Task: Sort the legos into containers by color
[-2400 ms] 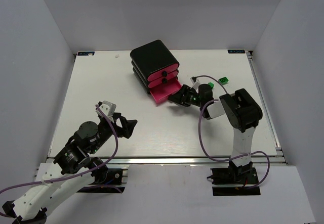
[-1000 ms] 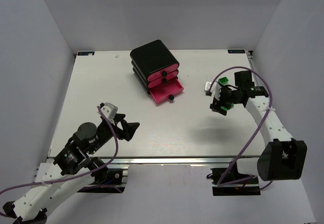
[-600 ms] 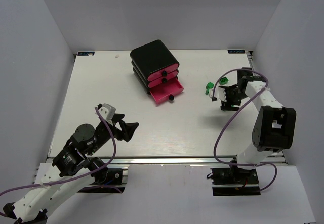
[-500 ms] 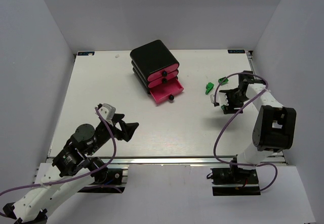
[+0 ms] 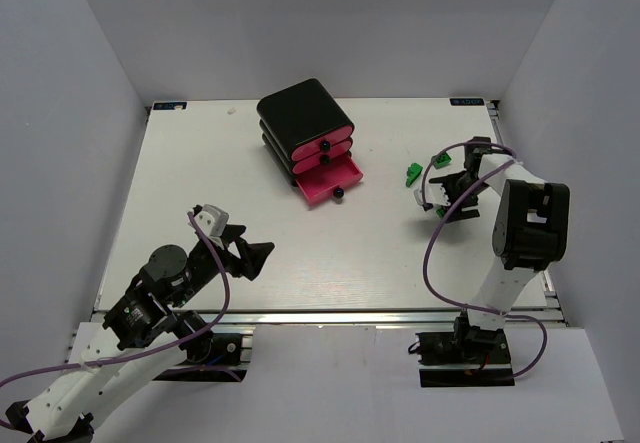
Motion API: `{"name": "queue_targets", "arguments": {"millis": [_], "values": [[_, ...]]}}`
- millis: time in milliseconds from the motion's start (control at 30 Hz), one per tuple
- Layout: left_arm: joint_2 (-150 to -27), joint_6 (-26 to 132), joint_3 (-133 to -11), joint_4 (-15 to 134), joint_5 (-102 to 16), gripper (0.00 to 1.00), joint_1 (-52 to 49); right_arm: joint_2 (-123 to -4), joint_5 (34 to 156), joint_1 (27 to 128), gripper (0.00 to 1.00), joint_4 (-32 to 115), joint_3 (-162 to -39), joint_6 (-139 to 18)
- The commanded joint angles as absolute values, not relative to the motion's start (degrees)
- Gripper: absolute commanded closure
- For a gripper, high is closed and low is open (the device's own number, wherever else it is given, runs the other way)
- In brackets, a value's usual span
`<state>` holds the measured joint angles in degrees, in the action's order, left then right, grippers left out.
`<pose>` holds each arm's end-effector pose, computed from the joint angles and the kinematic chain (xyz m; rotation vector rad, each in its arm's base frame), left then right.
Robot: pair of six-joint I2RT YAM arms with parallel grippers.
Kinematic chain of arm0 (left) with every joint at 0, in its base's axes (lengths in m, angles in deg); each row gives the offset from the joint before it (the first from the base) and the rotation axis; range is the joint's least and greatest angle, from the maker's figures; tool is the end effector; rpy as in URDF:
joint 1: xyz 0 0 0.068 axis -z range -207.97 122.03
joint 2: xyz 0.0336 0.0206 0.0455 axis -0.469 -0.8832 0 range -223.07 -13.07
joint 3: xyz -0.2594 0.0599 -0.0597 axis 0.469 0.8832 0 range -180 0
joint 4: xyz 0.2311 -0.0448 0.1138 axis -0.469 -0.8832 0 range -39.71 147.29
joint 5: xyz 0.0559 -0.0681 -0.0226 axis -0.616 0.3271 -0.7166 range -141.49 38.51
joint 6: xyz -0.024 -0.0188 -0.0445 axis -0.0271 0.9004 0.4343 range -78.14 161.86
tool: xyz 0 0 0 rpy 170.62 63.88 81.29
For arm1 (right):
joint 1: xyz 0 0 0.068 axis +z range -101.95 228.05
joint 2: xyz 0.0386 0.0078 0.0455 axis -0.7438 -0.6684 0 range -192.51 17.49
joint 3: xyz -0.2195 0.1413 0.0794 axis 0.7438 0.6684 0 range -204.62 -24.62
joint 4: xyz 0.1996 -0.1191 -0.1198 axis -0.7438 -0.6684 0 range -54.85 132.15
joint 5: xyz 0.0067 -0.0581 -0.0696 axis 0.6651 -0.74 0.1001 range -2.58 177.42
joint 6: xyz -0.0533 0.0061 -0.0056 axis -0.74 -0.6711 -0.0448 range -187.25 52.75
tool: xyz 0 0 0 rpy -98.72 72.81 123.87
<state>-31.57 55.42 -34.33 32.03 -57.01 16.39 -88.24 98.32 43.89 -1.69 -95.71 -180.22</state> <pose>0.0718 -0.0653 0.3038 0.4025 1.7344 -0.6551 0.3486 -0.0186 0.1709 -2.3526 1.6499 -0.1044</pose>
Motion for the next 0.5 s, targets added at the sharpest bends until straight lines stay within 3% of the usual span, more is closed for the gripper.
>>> {"name": "queue_targets", "arguments": {"millis": [0, 467], "values": [[-31.79, 55.13, -34.46, 32.15, -57.73, 0.11, 16.15, -89.03, 98.32, 43.84, 0.20, -2.59, -97.39, -191.00], [-32.14, 55.40, -34.54, 31.54, -59.05, 0.11, 16.15, -96.50, 96.65, 44.27, 0.33, -9.44, -101.96, -193.02]]}}
